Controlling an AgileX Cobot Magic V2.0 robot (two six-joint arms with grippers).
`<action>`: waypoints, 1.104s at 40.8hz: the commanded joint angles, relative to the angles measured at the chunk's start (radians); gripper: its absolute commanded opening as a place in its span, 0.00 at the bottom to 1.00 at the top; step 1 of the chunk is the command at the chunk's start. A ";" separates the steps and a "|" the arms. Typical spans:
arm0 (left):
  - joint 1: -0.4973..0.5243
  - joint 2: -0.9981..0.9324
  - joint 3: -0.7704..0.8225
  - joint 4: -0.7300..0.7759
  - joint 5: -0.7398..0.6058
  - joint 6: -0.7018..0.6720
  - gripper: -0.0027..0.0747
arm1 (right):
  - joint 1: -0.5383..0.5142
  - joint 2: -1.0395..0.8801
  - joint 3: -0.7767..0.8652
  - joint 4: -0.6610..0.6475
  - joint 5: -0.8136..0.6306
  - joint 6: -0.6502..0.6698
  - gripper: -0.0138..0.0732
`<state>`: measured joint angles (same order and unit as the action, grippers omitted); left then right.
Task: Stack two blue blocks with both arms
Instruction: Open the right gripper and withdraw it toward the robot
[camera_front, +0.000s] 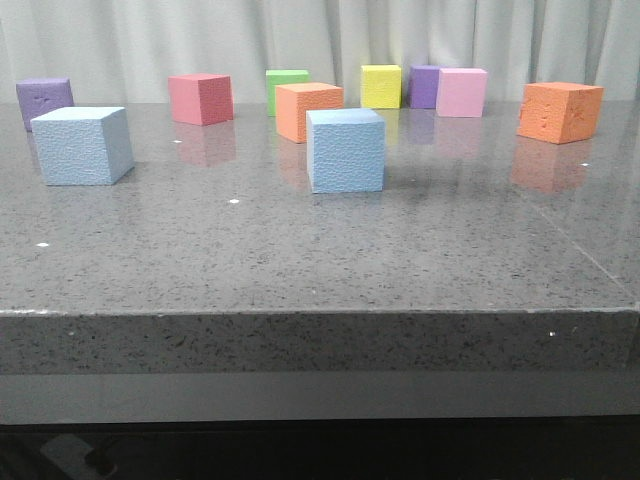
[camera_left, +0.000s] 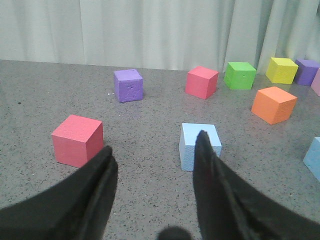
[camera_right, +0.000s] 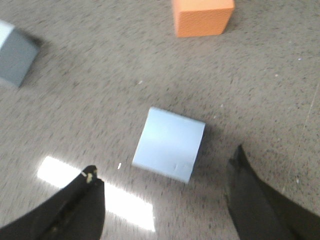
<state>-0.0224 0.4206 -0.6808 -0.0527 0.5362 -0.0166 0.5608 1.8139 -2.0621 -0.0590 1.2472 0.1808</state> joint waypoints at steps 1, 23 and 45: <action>0.002 0.013 -0.026 -0.005 -0.090 -0.002 0.48 | -0.041 -0.140 0.072 0.059 0.041 -0.098 0.75; 0.002 0.013 -0.026 -0.005 -0.090 -0.002 0.48 | -0.144 -0.756 0.801 0.181 -0.275 -0.330 0.75; 0.002 0.013 -0.026 -0.005 -0.090 -0.002 0.48 | -0.144 -1.093 1.092 0.191 -0.325 -0.331 0.75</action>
<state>-0.0224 0.4206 -0.6808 -0.0527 0.5362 -0.0166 0.4235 0.7349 -0.9631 0.1214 0.9916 -0.1370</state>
